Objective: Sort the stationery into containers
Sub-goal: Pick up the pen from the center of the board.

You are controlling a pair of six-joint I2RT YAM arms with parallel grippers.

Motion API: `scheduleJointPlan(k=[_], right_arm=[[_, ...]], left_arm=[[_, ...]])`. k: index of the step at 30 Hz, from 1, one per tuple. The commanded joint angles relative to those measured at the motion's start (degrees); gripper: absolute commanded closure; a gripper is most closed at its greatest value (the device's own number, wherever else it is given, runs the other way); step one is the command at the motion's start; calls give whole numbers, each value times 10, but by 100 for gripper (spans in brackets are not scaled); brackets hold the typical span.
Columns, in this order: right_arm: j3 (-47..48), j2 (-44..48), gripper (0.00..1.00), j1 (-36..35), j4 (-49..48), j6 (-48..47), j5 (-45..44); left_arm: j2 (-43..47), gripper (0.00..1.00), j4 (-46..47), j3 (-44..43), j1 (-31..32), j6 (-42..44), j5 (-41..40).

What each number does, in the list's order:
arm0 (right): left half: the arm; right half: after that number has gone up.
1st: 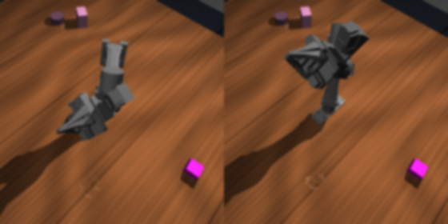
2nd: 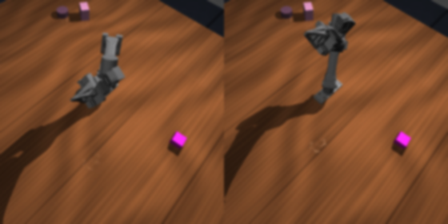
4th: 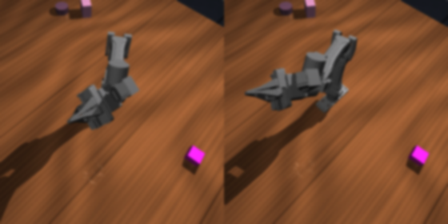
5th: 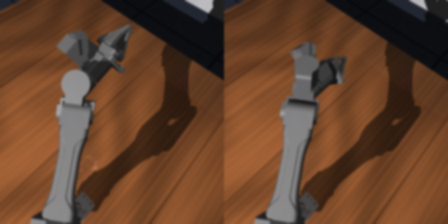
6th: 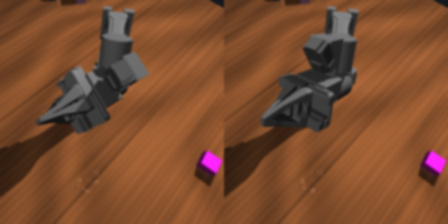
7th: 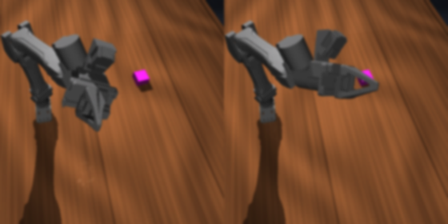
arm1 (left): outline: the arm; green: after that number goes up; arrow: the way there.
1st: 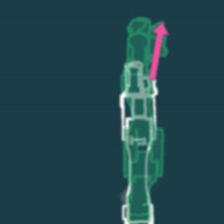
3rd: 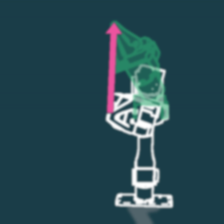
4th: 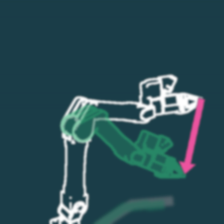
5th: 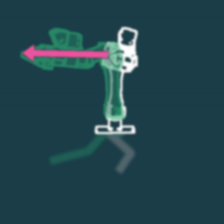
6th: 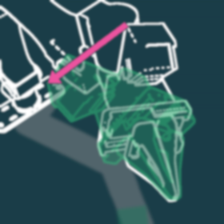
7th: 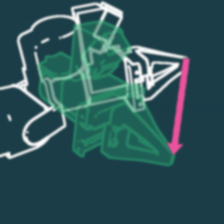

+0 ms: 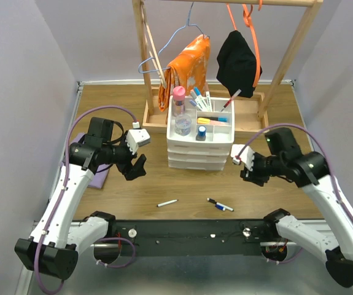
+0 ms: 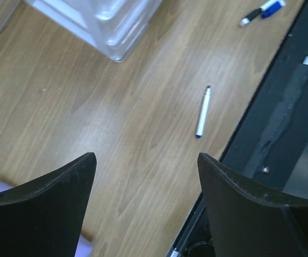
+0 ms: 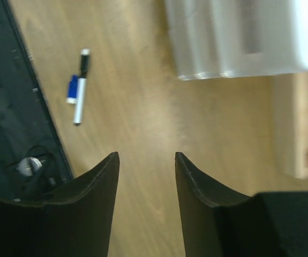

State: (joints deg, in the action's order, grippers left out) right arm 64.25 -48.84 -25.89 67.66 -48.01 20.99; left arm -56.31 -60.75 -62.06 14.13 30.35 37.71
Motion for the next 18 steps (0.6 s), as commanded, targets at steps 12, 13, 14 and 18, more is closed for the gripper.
scheduleJointPlan(k=[12,13,14,18], right_arm=[[-141,-199,48,-246,-318,266,-115],[-141,-213,49,-253,-328,300,-125],[-143,-219,48,-255,-337,315,-132],[-149,-246,49,-262,-350,338,-147]], left_arm=[[-38,17,58,-40,-23,-73,-103],[-37,17,57,-41,-24,-79,-104],[-35,17,58,-44,-27,-80,-106],[-29,17,60,-52,-28,-86,-113]])
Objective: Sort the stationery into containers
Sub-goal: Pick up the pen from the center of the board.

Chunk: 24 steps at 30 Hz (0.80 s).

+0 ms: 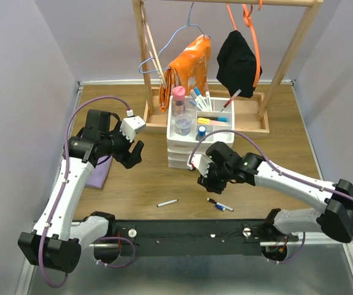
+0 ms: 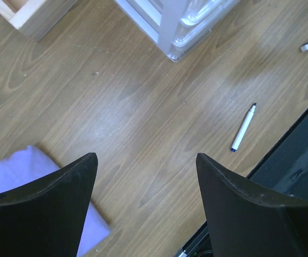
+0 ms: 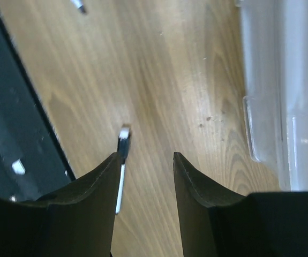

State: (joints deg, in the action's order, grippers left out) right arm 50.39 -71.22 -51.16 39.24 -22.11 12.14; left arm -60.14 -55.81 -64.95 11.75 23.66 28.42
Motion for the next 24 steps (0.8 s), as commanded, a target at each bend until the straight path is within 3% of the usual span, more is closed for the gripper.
scheduleJointPlan(k=[1,8,24], right_arm=[[-10,-29,49,-10,-65,83,-69],[0,-68,51,-41,-60,87,-84],[80,-139,54,-64,65,85,-101]], left_arm=[[11,17,12,-25,-4,-22,-20],[26,16,25,-31,-8,-37,-17],[56,14,61,-20,-8,-40,-22]])
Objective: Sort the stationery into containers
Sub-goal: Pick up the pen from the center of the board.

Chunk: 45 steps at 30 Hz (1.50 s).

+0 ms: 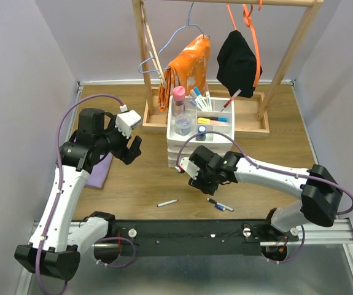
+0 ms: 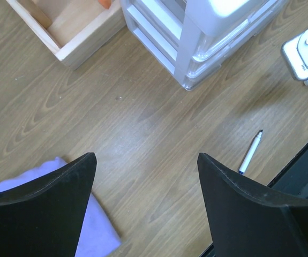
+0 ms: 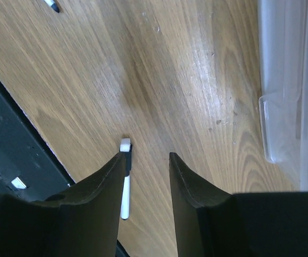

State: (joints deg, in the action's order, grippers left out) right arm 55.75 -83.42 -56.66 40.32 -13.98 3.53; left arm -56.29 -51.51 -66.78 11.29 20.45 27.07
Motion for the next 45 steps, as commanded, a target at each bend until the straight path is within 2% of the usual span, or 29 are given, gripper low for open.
scheduleJointPlan(k=[1,7,24,41,45], right_arm=[[29,-19,54,-11,63,4,-13],[23,-27,55,-29,106,8,-8],[25,-99,55,-41,100,26,-19],[34,-158,67,-41,71,47,-22],[36,-172,73,-41,57,40,-23]], left_arm=[[21,14,18,-1,-4,-8,-10],[40,14,33,19,-4,-6,-11],[92,13,40,61,-12,-25,-14],[109,12,50,84,-21,-22,-11],[109,12,54,89,-26,-23,-4]])
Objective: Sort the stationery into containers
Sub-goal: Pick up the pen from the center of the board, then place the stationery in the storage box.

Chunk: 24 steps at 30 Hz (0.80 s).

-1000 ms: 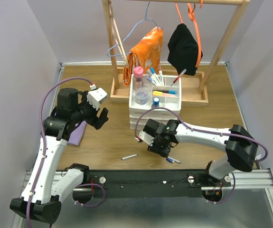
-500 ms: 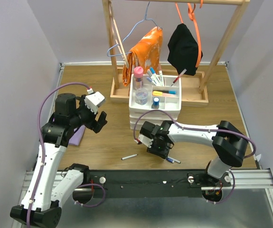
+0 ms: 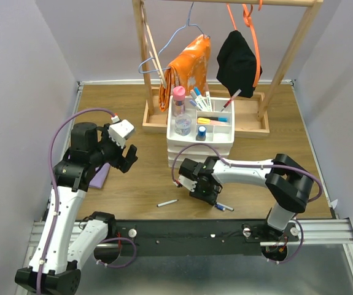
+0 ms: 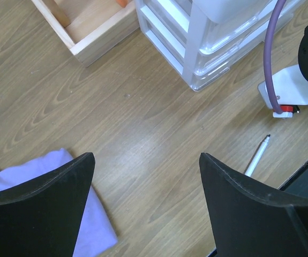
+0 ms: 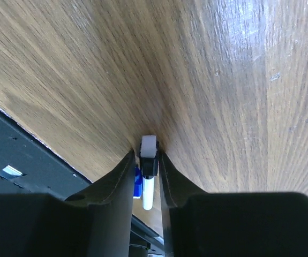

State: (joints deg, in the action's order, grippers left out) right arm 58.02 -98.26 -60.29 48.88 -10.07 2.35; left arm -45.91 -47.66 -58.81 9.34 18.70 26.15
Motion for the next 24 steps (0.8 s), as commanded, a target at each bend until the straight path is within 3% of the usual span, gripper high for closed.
scheduleJointPlan(k=[1,4,7,12,24], right_arm=[[18,-26,74,-4,-34,-4,-13],[33,-37,85,-4,-46,-19,-18],[74,-42,89,-4,-43,-30,-21],[215,-38,97,-4,-29,-42,12],[456,29,99,20,-20,-84,128]], left_arm=[[7,12,17,11,-7,-6,7],[10,12,17,14,-10,-8,10],[13,12,18,12,-12,-9,12],[13,12,10,0,-12,-4,16],[-14,12,-37,-75,-12,5,29]])
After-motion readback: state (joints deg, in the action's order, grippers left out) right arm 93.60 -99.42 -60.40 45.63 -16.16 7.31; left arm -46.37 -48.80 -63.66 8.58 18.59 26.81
